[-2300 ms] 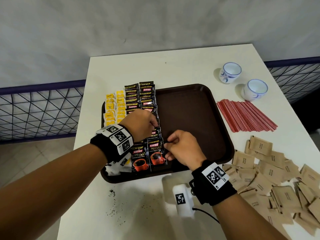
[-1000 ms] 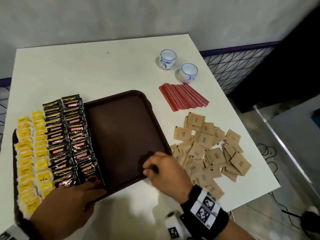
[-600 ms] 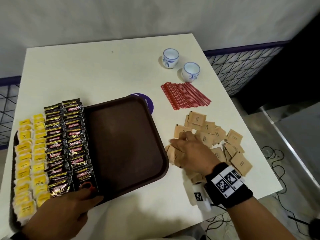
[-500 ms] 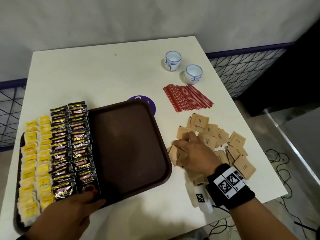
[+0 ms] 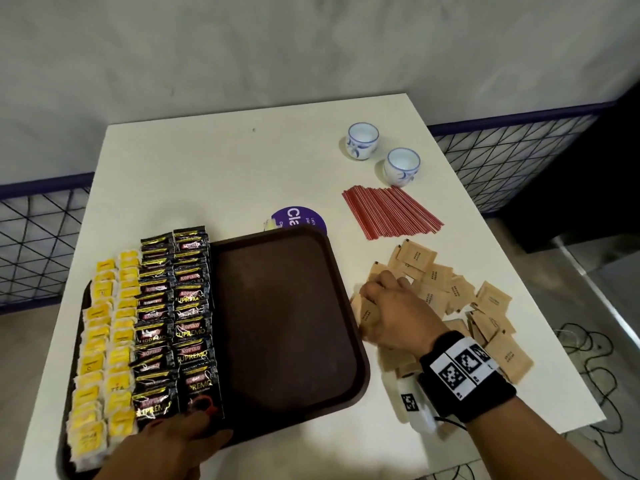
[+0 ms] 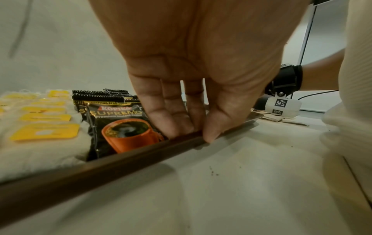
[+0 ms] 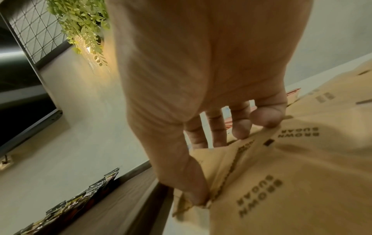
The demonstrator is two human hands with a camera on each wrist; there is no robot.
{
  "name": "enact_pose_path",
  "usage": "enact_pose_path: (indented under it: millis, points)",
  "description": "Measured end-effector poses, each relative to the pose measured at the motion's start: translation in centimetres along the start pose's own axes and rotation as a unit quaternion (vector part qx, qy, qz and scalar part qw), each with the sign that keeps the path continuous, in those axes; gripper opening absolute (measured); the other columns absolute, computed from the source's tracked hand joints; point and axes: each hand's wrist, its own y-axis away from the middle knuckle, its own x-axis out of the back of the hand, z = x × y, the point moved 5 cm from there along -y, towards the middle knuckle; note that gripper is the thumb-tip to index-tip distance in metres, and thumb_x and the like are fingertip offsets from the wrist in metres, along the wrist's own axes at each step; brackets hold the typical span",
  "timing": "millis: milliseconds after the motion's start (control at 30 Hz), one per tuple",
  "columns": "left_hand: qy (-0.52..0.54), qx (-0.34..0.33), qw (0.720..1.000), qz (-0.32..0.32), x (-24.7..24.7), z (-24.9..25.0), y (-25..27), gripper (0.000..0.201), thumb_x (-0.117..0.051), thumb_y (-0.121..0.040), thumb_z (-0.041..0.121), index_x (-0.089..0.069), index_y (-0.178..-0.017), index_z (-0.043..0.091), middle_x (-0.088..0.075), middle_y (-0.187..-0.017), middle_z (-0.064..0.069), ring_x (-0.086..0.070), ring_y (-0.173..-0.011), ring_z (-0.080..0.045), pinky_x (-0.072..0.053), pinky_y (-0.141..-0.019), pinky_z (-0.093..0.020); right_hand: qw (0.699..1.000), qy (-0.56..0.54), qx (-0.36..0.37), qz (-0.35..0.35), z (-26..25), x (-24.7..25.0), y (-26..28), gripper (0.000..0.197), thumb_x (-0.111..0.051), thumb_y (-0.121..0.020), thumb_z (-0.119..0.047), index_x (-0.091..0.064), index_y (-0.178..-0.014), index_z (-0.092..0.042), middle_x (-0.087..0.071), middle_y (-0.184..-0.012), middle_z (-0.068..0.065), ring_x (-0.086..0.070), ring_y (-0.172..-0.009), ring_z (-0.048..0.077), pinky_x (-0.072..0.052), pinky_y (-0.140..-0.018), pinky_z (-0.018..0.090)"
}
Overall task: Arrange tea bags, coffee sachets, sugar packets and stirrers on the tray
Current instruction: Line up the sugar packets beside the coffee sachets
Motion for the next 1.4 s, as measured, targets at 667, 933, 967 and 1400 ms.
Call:
enact_pose_path:
  millis: [667, 933, 967, 1400]
  points:
    - [0.101, 0.036, 0.977, 0.187, 11.8, 3.9, -5.1, 0.029, -0.055, -0.081, 0.054, -0.069, -0.099, 0.037, -0.066, -0.084, 0.022, -0.061, -0.071, 0.004, -0.052, -0.067, -0.017, 0.923, -0.359, -0.011, 0.141, -0.8, 4.3, -0.2, 0.024, -0.071, -0.088, -0.008, -0.061, -0.095, -0.029, -0.07, -0.096, -0.003, -0.071, -0.078, 0.018, -0.058, -0.062, 0.031]
    - [0.374, 0.086, 0.892, 0.239, 14.5, -0.5, -14.1, 0.022, -0.081, -0.074, 0.03, -0.075, -0.094, 0.022, -0.074, -0.082, 0.003, -0.066, -0.067, -0.007, -0.051, -0.065, -0.026, 0.87, -0.487, 0.028, 0.067, -9.7, 2.1, -3.4, 0.028, -0.069, -0.086, 0.004, -0.065, -0.106, -0.015, -0.068, -0.096, 0.009, -0.07, -0.071, 0.023, -0.061, -0.057, 0.042]
    - [0.388, 0.084, 0.886, 0.241, 14.7, -0.7, -14.1, 0.017, -0.081, -0.075, 0.025, -0.076, -0.09, 0.02, -0.074, -0.078, 0.002, -0.065, -0.063, -0.006, -0.05, -0.061, -0.027, 0.868, -0.492, 0.026, 0.064, -10.2, 1.8, -3.7, 0.025, -0.071, -0.086, 0.004, -0.066, -0.102, -0.015, -0.068, -0.093, 0.009, -0.069, -0.069, 0.022, -0.061, -0.058, 0.043]
    - [0.254, 0.165, 0.92, 0.25, 20.1, -8.9, -13.8, 0.014, -0.071, -0.085, 0.013, -0.078, -0.086, 0.025, -0.069, -0.075, 0.013, -0.057, -0.06, 0.005, -0.045, -0.064, -0.015, 0.854, -0.516, -0.04, 0.05, -9.7, -1.3, -6.0, 0.024, -0.053, -0.095, 0.006, -0.067, -0.097, -0.014, -0.071, -0.094, 0.015, -0.075, -0.072, 0.029, -0.061, -0.064, 0.04]
